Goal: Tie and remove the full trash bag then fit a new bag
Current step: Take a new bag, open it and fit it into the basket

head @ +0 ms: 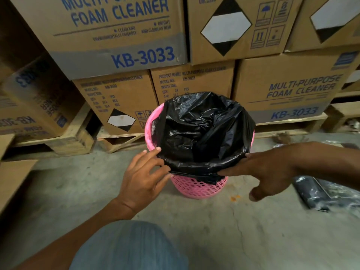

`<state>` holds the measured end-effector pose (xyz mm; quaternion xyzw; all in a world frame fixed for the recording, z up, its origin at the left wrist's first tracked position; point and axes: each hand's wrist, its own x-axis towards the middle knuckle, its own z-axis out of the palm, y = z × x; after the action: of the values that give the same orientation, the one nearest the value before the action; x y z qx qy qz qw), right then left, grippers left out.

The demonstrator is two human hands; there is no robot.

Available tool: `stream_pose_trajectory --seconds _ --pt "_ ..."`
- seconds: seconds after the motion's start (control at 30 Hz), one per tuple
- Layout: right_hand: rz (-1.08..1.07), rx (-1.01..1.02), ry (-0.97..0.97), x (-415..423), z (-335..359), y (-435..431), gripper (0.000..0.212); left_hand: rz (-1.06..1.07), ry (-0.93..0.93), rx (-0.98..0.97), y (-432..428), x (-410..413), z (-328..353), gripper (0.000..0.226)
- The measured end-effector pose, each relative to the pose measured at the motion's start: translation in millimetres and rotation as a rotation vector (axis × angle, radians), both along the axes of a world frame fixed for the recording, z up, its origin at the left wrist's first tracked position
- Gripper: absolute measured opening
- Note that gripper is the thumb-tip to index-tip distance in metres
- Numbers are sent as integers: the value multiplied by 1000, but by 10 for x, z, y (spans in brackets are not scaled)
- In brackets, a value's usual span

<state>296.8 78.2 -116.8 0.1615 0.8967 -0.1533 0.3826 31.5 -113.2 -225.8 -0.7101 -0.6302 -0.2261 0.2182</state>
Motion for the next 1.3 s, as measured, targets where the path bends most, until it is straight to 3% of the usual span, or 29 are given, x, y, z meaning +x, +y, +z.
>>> stream_pose_trajectory --seconds 0.1,0.17,0.3,0.4,0.53,0.63,0.8,0.9,0.97,1.0,1.07,1.17,1.3 --pt "-37 -47 -98 -4 -68 21 100 64 39 -50 -87 3 -51 23" --pt "-132 -146 -103 -15 -10 34 96 49 -74 -34 -91 34 -68 22" --pt "-491 -541 65 43 68 210 61 24 -478 89 -32 106 -7 18" --pt "-883 -811 237 177 -32 425 32 90 -607 158 19 156 50 24" --pt "-1110 -712 454 215 -183 539 19 182 -879 240 74 237 107 26" --pt "-1183 -550 569 239 -213 608 23 251 -1019 278 149 173 160 21" --pt "-1295 -161 813 176 -182 825 28 383 -1019 225 404 48 413 15" --pt "-1420 -238 869 76 -262 959 23 441 -1018 27 633 -38 556 48" --pt "-1473 -306 852 -28 -323 1013 14 541 -867 -178 803 -75 592 69" --pt "-1497 -331 854 -87 -360 1036 13 592 -789 -246 880 -94 590 68" --pt "-1548 -350 872 -192 -424 1081 17 660 -730 -272 1001 -145 569 52" --pt "-1597 -331 949 -267 -502 1163 28 710 -786 -216 1074 -227 516 29" --pt "-1536 -266 980 -232 -576 1238 20 680 -902 -58 1073 -270 437 11"
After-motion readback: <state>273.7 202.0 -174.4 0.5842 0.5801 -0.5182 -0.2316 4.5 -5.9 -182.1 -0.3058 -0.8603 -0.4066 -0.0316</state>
